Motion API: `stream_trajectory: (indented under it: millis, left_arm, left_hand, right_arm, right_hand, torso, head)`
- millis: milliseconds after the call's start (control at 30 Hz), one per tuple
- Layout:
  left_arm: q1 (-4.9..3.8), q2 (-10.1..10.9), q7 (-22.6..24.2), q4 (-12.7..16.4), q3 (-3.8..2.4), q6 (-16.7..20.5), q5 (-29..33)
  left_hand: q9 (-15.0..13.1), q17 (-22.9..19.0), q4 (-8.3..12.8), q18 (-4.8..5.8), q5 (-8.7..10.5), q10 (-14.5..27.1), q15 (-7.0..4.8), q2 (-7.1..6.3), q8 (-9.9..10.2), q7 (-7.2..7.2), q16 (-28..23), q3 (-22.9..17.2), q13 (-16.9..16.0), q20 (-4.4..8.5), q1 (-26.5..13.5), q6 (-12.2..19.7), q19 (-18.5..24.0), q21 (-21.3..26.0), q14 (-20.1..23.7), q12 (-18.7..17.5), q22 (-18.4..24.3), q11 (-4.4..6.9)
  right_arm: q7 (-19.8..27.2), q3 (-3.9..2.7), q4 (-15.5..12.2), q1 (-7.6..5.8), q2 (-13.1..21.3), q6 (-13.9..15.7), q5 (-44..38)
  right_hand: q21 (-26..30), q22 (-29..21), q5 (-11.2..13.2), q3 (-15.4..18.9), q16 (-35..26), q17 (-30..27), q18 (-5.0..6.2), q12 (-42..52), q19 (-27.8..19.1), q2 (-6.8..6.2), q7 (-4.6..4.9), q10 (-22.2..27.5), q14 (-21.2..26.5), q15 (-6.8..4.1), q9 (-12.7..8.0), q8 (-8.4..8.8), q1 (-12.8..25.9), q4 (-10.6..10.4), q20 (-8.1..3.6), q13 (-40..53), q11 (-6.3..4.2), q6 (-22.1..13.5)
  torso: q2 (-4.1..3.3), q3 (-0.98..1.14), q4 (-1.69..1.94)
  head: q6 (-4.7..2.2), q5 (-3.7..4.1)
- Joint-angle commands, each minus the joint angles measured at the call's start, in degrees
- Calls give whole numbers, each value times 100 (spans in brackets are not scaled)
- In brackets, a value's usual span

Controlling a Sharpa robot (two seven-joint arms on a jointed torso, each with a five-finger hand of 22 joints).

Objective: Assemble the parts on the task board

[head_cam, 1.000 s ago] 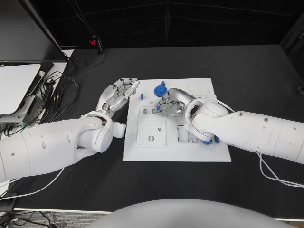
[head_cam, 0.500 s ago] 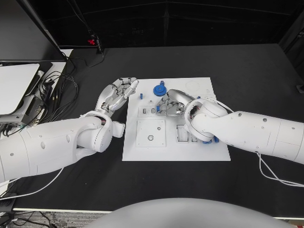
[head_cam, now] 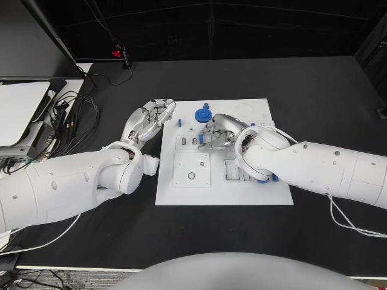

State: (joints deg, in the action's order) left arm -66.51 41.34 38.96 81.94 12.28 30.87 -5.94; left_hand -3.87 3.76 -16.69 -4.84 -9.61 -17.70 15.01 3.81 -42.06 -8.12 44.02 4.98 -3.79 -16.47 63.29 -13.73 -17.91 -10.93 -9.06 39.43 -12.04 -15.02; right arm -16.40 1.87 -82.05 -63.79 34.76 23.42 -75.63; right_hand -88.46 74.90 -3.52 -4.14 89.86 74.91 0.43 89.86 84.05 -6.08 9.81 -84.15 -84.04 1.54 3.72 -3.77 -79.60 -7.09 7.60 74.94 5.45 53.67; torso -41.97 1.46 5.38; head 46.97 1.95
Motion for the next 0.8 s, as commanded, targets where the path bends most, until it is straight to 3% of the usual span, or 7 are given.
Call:
stream_trajectory:
  millis: [33, 167, 233, 467, 600, 667, 800]
  left_arm:
    - [-11, -7, 1484, 1, -6, -34, -31]
    - [-11, -17, 1484, -11, -6, -29, -31]
    - [-12, -25, 1482, -18, -5, -31, -31]
    - [-30, -21, 1408, -3, -5, 6, -63]
    - [-142, 42, 1204, 35, -5, 102, -356]
    - [-220, 83, 1028, 69, -4, 133, -590]
    - [-459, 220, 503, 206, 26, 217, -1153]
  left_hand:
    - [7, -6, 1, -63, -30, -34, 0, 27, -19, -894, 35, 28, 8, -8, 22, -40, 21, -37, -55, 19, -4, -13]
    - [8, -7, 1, -63, -34, -33, 1, 31, -18, -894, 35, 33, 9, -8, 29, -40, 14, -44, -54, 19, -10, -13]
    - [8, -7, 2, -63, -34, -31, 1, 28, -16, -894, 34, 38, 9, -10, 32, -38, -16, -64, -53, 18, -30, -14]
    - [7, 5, 0, -82, -38, -216, -27, 32, -11, -888, 132, 178, 0, -14, 134, -45, -697, -541, -250, 116, -401, 8]
    - [6, 53, -3, -197, -39, -682, -130, 69, -21, -867, 361, 340, -44, 1, 128, -72, -1135, -888, -753, 343, -564, 72]
    - [7, 102, -4, -271, -34, -1030, -209, 85, -9, -835, 497, 438, -97, 7, 82, -48, -1301, -1044, -1096, 506, -622, 129]
    - [1, 402, 0, -531, -43, -2085, -528, 106, -18, -611, 1017, 641, -391, 32, 32, -31, -1835, -1496, -2227, 1016, -800, 401]
  right_arm:
    - [133, -1, -29, -5, 4, 190, -110]
    - [309, -1, -73, 0, 23, 481, -126]
    - [455, -1, -114, 2, 48, 723, -118]
    - [1155, -4, -435, -5, 308, 1714, 274]
    - [1775, -6, -748, -106, 603, 2060, 688]
    - [2028, -7, -880, -190, 757, 2098, 947]
    - [2340, -7, -1149, -381, 1128, 2005, 1591]
  right_hand:
    - [39, 1358, 45, 62, 14, 1509, 28, 14, 417, -199, 21, -585, -596, 30, 1, 15, 56, -204, 50, 1506, 45, -119]
    - [51, 1351, 60, 249, 14, 1509, 31, 14, 406, -387, 61, -585, -596, 73, 2, 14, 82, -566, 79, 1506, 72, -247]
    - [62, 1343, 50, 345, 14, 1509, 35, 14, 395, -449, 86, -585, -596, 107, 6, 5, 45, -882, 112, 1506, 101, -342]
    - [168, 1266, 55, 477, 14, 1509, 72, 14, 296, -474, 135, -585, -596, 163, -6, 21, 210, -986, 163, 1506, 139, -649]
    - [236, 1222, -88, 469, 14, 1509, 96, 14, 230, -345, 153, -585, -596, 194, 10, -9, 687, -985, 204, 1506, 159, -610]
    - [362, 1132, -279, 458, 14, 1509, 141, 14, 110, -108, 109, -585, -596, 178, 11, -5, 880, -961, 202, 1506, 129, -605]
    - [483, 1059, -561, 589, 14, 1509, 181, 14, -4, 123, -49, -585, -596, 15, 31, -40, 1199, -945, 62, 1506, -62, -567]
  torso:
    - [-2, 1, 2]
    - [-3, 0, 3]
    - [-1, 4, 0]
    - [-1, -2, 5]
    - [1, 3, -8]
    - [-4, 7, 7]
    - [0, 0, -6]
  head:
    - [-1, 4]
    - [-2, 4]
    - [-7, -4]
    - [-11, -22]
    - [-8, -54]
    - [-13, -54]
    - [-5, -82]
